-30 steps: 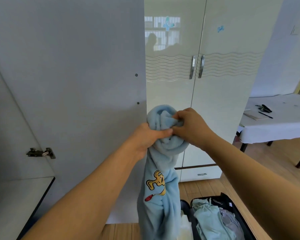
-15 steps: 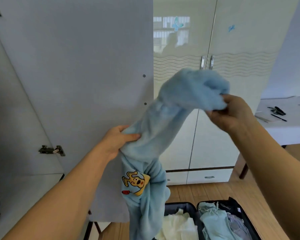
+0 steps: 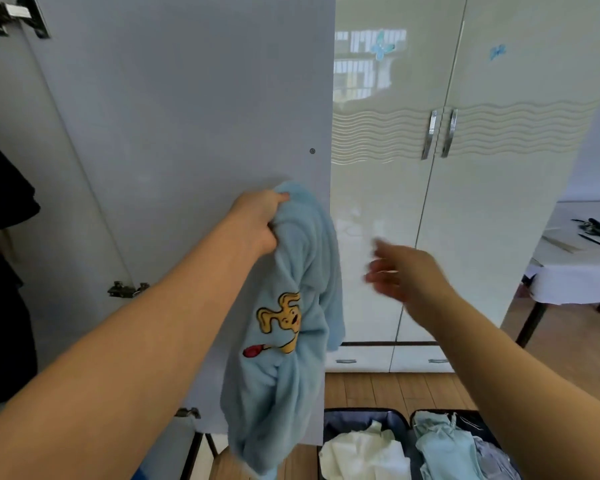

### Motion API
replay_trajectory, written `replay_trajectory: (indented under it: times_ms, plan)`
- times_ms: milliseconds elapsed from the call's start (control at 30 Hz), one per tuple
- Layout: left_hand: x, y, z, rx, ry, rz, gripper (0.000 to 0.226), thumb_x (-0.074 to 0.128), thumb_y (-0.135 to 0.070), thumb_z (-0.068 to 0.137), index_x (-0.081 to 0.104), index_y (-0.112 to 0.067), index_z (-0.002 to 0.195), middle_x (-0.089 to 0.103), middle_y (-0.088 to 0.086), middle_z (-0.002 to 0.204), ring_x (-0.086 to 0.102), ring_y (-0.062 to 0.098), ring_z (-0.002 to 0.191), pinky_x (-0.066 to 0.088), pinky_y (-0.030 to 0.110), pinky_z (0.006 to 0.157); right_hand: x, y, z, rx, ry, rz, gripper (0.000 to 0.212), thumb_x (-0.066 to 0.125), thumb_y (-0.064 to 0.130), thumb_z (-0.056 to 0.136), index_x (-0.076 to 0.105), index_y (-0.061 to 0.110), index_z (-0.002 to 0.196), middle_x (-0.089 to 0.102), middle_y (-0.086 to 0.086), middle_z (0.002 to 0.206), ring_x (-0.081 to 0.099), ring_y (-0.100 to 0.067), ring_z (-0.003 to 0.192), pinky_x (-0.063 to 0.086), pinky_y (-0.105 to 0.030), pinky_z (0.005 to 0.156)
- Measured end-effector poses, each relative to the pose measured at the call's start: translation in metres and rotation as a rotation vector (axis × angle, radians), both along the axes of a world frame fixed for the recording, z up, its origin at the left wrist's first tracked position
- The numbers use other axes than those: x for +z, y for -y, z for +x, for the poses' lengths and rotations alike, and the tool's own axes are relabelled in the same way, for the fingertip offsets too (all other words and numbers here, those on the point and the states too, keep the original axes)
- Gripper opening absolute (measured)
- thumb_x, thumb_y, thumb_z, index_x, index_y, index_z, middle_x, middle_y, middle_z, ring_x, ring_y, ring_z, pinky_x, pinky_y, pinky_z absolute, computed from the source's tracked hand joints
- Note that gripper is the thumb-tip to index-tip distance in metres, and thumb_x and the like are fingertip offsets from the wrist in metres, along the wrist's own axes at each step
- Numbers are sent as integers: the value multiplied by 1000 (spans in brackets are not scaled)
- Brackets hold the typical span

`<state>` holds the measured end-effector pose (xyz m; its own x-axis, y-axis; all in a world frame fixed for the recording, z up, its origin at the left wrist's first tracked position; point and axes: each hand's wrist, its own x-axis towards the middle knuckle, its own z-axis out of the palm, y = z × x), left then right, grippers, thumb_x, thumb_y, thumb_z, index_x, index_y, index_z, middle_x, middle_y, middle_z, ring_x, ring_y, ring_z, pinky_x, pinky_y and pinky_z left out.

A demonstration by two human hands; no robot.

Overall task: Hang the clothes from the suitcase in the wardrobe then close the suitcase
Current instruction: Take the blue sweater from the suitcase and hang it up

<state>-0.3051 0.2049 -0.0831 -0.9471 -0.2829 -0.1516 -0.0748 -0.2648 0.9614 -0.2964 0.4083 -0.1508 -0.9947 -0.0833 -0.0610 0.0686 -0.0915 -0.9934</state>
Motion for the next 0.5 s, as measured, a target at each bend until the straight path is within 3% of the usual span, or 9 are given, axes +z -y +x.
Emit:
replay_trajectory:
  times_ms: [33, 100, 167, 233, 300, 367, 433, 500]
  plan:
    - [9, -4, -1, -11, -9, 85, 13, 51, -1, 93, 62, 3, 98, 64, 18, 89, 65, 24, 69, 56, 35, 63, 0, 15, 8, 256, -10, 280, 30, 67, 33, 85, 64, 5, 91, 67, -9, 82, 67, -18, 70, 54, -23, 59]
    - [26, -13, -1, -56, -50, 193, 16, 48, 1, 92, 63, 4, 96, 64, 18, 90, 66, 25, 69, 57, 34, 63, -15, 34, 17, 499, -102, 815, 44, 69, 42, 80, 65, 11, 112, 67, -7, 106, 63, -22, 98, 52, -29, 82]
    - [37, -20, 7, -123, -74, 232, 23, 50, -2, 92, 62, 5, 110, 65, 20, 102, 65, 28, 85, 56, 37, 75, -35, 48, 17, 400, -258, 1075, 50, 67, 42, 81, 58, 18, 124, 58, -6, 120, 51, -24, 116, 43, -30, 91]
    - [41, -25, 16, -183, -61, 229, 27, 54, -6, 92, 60, 6, 116, 65, 21, 111, 63, 29, 94, 54, 39, 80, -49, 54, 15, 299, -385, 1057, 74, 72, 43, 74, 41, 25, 138, 39, -9, 136, 35, -29, 129, 37, -34, 101]
    - [39, -24, 26, -227, -50, 243, 24, 52, -8, 93, 61, 8, 110, 66, 22, 105, 64, 29, 91, 53, 38, 80, -62, 51, 5, 339, -262, 969, 117, 83, 41, 63, 5, 32, 150, 14, -10, 150, 19, -34, 139, 30, -44, 112]
    - [36, -17, 32, -239, -47, 238, 23, 49, -9, 95, 61, 9, 105, 66, 22, 98, 64, 29, 87, 52, 38, 80, -72, 46, 1, 339, -70, 720, 138, 88, 33, 57, -17, 36, 146, 21, -11, 150, 30, -36, 135, 36, -48, 108]
    - [32, -8, 34, -245, -32, 243, 25, 48, -11, 96, 62, 9, 98, 68, 21, 92, 64, 28, 85, 52, 37, 80, -79, 42, 2, 316, -6, 573, 133, 88, 25, 58, -10, 30, 148, 38, -7, 143, 44, -30, 127, 43, -45, 103]
    - [27, 3, 33, -234, -30, 206, 25, 49, -13, 96, 63, 7, 94, 69, 20, 89, 65, 27, 84, 53, 37, 80, -73, 44, 4, 293, 40, 446, 97, 81, 14, 65, 28, 15, 145, 55, -9, 129, 56, -27, 112, 51, -38, 91]
